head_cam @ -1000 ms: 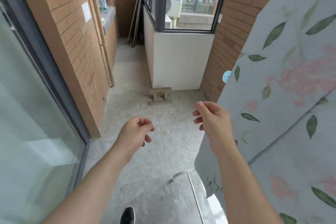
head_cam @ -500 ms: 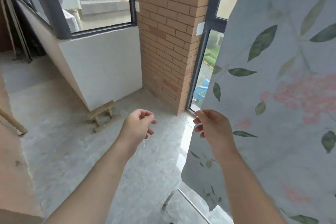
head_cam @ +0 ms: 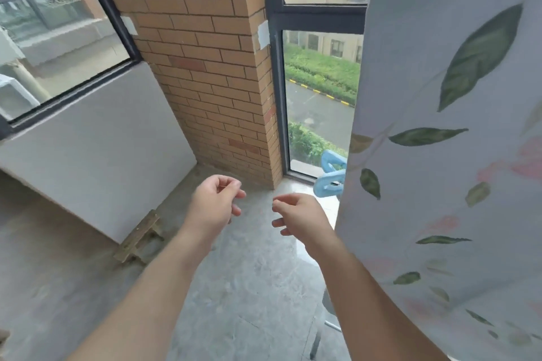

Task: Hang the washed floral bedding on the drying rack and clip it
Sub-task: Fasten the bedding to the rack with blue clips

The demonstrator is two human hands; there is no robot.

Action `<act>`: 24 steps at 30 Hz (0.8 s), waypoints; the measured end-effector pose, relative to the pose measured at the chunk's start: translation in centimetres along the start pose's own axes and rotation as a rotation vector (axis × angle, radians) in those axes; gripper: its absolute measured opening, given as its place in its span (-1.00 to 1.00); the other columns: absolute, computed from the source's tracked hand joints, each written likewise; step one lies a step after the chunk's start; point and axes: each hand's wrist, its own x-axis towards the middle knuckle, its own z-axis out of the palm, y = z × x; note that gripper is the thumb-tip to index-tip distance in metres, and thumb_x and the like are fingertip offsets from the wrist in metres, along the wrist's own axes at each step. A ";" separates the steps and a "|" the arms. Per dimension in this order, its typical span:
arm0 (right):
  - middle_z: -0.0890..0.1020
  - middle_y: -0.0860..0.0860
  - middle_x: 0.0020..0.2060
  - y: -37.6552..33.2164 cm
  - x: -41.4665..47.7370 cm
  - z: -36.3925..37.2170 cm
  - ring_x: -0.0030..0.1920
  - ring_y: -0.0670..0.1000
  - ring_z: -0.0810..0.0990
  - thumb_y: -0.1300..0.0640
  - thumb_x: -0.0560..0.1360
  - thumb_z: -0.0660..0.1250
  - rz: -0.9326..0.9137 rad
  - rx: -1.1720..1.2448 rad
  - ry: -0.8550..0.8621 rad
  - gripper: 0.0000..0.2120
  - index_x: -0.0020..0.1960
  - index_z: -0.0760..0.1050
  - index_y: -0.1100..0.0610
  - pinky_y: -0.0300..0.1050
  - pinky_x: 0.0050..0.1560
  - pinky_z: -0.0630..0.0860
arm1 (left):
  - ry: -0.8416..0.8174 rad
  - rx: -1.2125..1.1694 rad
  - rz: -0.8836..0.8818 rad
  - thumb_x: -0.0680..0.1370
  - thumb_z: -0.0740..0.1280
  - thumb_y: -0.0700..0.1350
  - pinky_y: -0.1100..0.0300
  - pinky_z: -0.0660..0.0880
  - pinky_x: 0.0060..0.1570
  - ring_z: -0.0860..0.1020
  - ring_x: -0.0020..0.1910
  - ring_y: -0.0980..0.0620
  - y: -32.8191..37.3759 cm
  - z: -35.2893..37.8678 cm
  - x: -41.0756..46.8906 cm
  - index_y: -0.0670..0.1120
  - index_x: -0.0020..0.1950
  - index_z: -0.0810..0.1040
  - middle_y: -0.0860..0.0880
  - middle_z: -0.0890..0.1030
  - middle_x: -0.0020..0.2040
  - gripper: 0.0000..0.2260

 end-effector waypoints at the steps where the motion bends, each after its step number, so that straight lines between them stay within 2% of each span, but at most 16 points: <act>1: 0.68 -0.01 -0.08 -0.1 0.8 0.4 -0.11 0.07 0.72 0.15 0.56 0.29 0.029 -0.001 0.027 -0.88 0.01 0.60 0.04 -0.07 -0.18 0.59 | -0.039 0.003 -0.007 0.65 0.27 -0.10 0.17 0.41 -0.34 0.55 -0.36 0.03 -0.1 0.2 1.6 -0.09 0.00 0.56 0.01 0.68 -0.12 -0.89; 3: 0.68 0.02 -0.10 -0.1 1.7 0.7 -0.08 0.09 0.72 0.13 0.55 0.30 0.073 -0.028 0.076 -0.89 -0.08 0.60 0.02 -0.06 -0.17 0.57 | -0.127 -0.002 0.007 0.65 0.27 -0.10 0.17 0.42 -0.35 0.55 -0.37 0.05 -0.4 1.0 4.0 -0.09 0.01 0.56 0.01 0.68 -0.12 -0.89; 4: 0.68 0.08 -0.09 0.1 2.0 0.7 -0.11 0.09 0.71 0.11 0.53 0.30 0.091 -0.046 0.095 -0.88 -0.10 0.61 0.09 -0.05 -0.17 0.56 | -0.157 -0.002 0.015 0.65 0.27 -0.10 0.17 0.43 -0.35 0.55 -0.37 0.06 -0.3 1.4 4.8 -0.09 0.01 0.57 0.01 0.69 -0.11 -0.89; 6: 0.65 0.20 -0.01 0.4 2.7 1.1 -0.23 0.07 0.64 0.05 0.46 0.30 0.107 -0.086 0.178 -0.72 -0.03 0.55 0.27 -0.04 -0.19 0.49 | -0.261 -0.006 0.034 0.65 0.28 -0.10 0.19 0.43 -0.36 0.55 -0.36 0.09 -0.5 3.0 7.4 -0.10 0.03 0.57 0.00 0.69 -0.10 -0.89; 7: 0.63 0.22 0.02 0.5 2.8 1.3 -0.26 0.05 0.58 0.01 0.42 0.29 0.125 -0.110 0.217 -0.65 0.01 0.50 0.29 -0.04 -0.19 0.46 | -0.330 -0.008 0.052 0.65 0.28 -0.09 0.20 0.43 -0.36 0.54 -0.35 0.10 -0.5 3.9 8.4 -0.10 0.04 0.57 -0.01 0.68 -0.10 -0.88; 9: 0.64 0.21 0.02 1.3 2.8 1.7 -0.23 0.06 0.60 -0.05 0.38 0.28 0.164 -0.150 0.274 -0.59 0.05 0.50 0.25 -0.04 -0.16 0.47 | -0.474 -0.006 0.084 0.63 0.32 -0.07 0.21 0.43 -0.33 0.56 -0.28 0.09 -0.2 5.5 9.6 -0.08 0.05 0.57 -0.03 0.68 -0.06 -0.90; 11: 0.69 0.07 0.01 1.5 2.4 2.2 -0.10 0.06 0.68 -0.06 0.41 0.28 0.243 -0.173 0.380 -0.60 0.14 0.59 0.12 -0.04 -0.05 0.56 | -0.674 0.029 0.165 0.57 0.41 -0.03 0.21 0.46 -0.23 0.60 -0.15 0.06 0.6 6.8 10.7 -0.02 0.07 0.57 0.03 0.66 -0.01 -0.87; 13: 0.65 -0.06 0.06 1.3 1.4 2.6 0.03 0.07 0.68 -0.07 0.45 0.25 0.298 -0.256 0.465 -0.54 0.34 0.49 -0.05 -0.01 0.09 0.59 | -0.822 0.068 0.262 0.47 0.52 0.01 0.24 0.50 -0.13 0.60 -0.01 0.12 1.5 7.6 11.0 0.04 0.17 0.53 0.11 0.60 0.09 -0.68; 15: 0.62 0.00 0.09 0.8 0.4 2.7 0.12 0.13 0.63 -0.02 0.54 0.19 0.352 -0.488 0.535 -0.49 0.49 0.27 -0.14 -0.04 0.05 0.55 | -0.924 0.124 0.363 0.37 0.59 0.07 0.21 0.52 0.03 0.52 0.15 0.17 2.3 8.2 11.2 0.07 0.31 0.46 0.13 0.52 0.21 -0.43; 17: 0.62 0.06 0.10 0.2 -0.4 2.7 0.08 0.17 0.61 0.01 0.61 0.12 0.406 -0.745 0.604 -0.45 0.56 0.06 -0.19 -0.04 -0.09 0.48 | -0.994 0.181 0.449 0.31 0.63 0.11 0.14 0.48 0.21 0.43 0.26 0.17 3.0 8.8 11.2 0.09 0.44 0.38 0.11 0.44 0.32 -0.23; 18: 0.62 0.06 0.12 0.0 -0.8 2.5 0.07 0.17 0.61 0.02 0.61 0.10 0.424 -0.803 0.625 -0.43 0.57 0.01 -0.19 -0.03 -0.10 0.47 | -1.006 0.203 0.484 0.29 0.63 0.11 0.14 0.45 0.26 0.40 0.28 0.17 3.1 9.2 11.2 0.09 0.49 0.33 0.11 0.40 0.35 -0.16; 21: 0.59 0.07 0.20 -0.2 -2.1 2.0 0.14 0.18 0.60 0.05 0.60 0.11 0.475 -0.781 0.719 -0.49 0.53 0.14 -0.10 -0.01 -0.02 0.48 | -1.009 0.231 0.539 0.26 0.65 0.09 0.16 0.41 0.31 0.38 0.27 0.17 3.0 10.1 11.0 0.06 0.55 0.25 0.08 0.39 0.40 -0.05; 24: 0.61 0.15 0.13 0.3 -3.4 1.1 0.10 0.23 0.61 -0.01 0.59 0.13 0.529 -0.580 0.873 -0.61 0.40 0.27 0.04 -0.03 -0.01 0.48 | -1.002 0.187 0.537 0.27 0.66 0.03 0.23 0.37 0.27 0.42 0.27 0.15 2.4 10.4 10.9 0.03 0.55 0.25 0.06 0.44 0.38 -0.05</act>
